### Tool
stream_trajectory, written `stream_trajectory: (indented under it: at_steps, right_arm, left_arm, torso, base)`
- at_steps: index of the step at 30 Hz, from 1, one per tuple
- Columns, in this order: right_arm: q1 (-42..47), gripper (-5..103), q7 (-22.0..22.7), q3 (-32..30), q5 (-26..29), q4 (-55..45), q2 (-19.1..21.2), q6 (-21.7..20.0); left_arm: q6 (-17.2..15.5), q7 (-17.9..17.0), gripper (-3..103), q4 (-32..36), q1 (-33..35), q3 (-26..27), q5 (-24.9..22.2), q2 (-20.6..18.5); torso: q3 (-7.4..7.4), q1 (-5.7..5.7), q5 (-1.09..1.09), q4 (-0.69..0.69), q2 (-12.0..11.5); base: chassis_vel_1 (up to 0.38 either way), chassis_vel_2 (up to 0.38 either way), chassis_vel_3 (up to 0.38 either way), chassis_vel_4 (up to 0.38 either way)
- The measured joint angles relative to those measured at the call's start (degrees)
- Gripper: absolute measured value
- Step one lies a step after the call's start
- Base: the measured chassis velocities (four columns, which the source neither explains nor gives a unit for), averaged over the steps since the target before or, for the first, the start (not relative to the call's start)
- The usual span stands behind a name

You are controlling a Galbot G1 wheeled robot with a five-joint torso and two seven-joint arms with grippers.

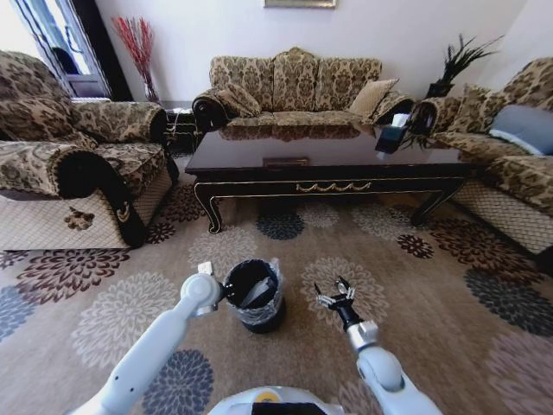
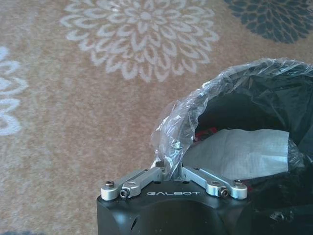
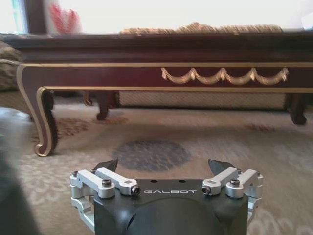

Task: Move to the front of the table and pick up the trash from the floor, then place it into the trash bin.

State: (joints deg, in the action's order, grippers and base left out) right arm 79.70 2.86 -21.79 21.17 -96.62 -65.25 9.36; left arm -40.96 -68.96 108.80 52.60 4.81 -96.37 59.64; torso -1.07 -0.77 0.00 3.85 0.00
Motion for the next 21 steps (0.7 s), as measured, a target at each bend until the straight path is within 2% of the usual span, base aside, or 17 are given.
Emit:
stream_trajectory:
  at_steps: [4,6,15,21]
  right_arm:
    - [-2.6,100,-0.2,0.0,0.5,5.3,0.0,-0.1]
    - [-5.6,100,-2.1,0.0,0.6,11.5,0.8,0.3]
    - [-13.2,100,-7.3,-0.6,-0.6,26.5,1.9,4.0]
    - [-16.2,100,-8.6,-0.6,0.3,31.7,2.0,3.9]
  left_arm:
    - [0.0,0.3,0,0.4,0.1,0.1,-0.1,-0.5]
    - [0.1,0.4,0,1.0,0.4,0.3,-0.3,-0.9]
    - [0.2,0.3,0,2.3,2.2,1.1,-0.3,-1.7]
    - [0.5,0.1,0,3.4,2.5,1.1,-0.3,-1.7]
  torso:
    - [-0.01,0.0,0.01,0.04,0.0]
    - [0.0,0.0,0.0,0.05,0.0]
    - [0.0,0.0,0.01,0.02,0.0]
    - [0.0,0.0,0.0,0.03,0.0]
  base:
    - [0.0,0.0,0.0,0.0]
    - [0.0,0.0,0.0,0.0]
    - [0.0,0.0,0.0,0.0]
    - [0.0,0.0,0.0,0.0]
